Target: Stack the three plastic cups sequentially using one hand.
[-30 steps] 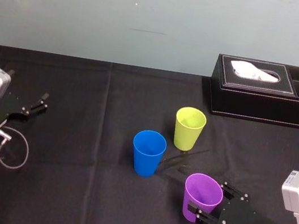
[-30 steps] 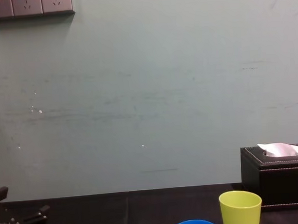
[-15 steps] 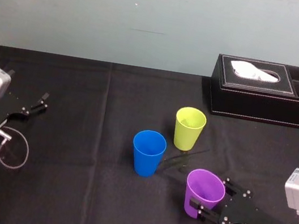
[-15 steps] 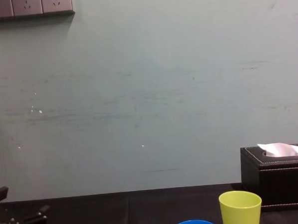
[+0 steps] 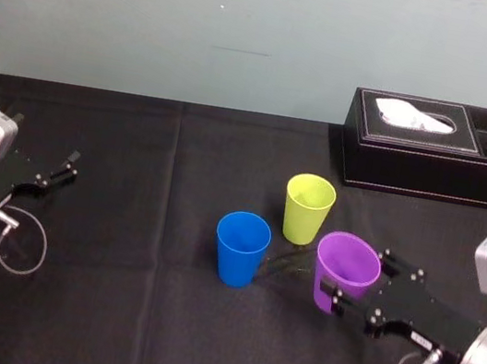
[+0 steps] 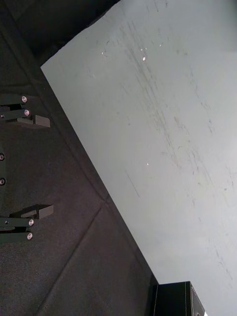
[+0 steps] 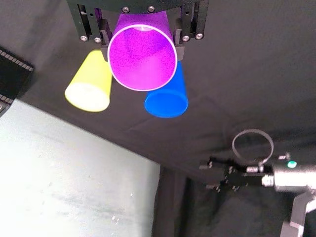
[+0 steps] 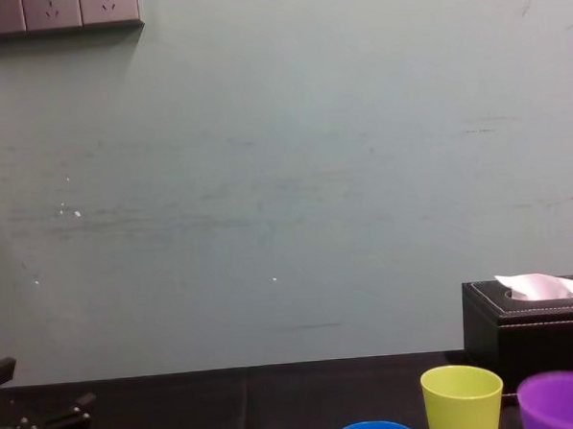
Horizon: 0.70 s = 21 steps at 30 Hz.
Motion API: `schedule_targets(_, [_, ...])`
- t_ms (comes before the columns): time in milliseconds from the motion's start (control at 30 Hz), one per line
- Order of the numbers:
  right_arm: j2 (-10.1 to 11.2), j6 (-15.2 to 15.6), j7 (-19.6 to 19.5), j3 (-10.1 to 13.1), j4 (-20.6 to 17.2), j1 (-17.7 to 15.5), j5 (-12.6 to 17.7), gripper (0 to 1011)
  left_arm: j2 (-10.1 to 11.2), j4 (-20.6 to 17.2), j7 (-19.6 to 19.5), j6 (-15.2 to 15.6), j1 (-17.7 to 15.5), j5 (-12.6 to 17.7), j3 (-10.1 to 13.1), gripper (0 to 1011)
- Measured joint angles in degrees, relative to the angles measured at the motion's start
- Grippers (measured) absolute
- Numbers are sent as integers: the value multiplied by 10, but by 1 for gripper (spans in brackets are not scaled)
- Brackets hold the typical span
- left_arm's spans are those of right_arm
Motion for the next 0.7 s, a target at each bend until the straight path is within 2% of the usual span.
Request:
schedule_targets(233, [-10,29,-10,1,-21,28,5,724,0,0,0,0,0,0,0,1010])
schedule_targets(400, [-28,50,-17,-15,-29,63,3,724,0,0,0,0,0,0,0,1010])
schedule_targets(700, [-51,71,-29,-44,-31,100,-8,726,0,0,0,0,0,0,0,1010])
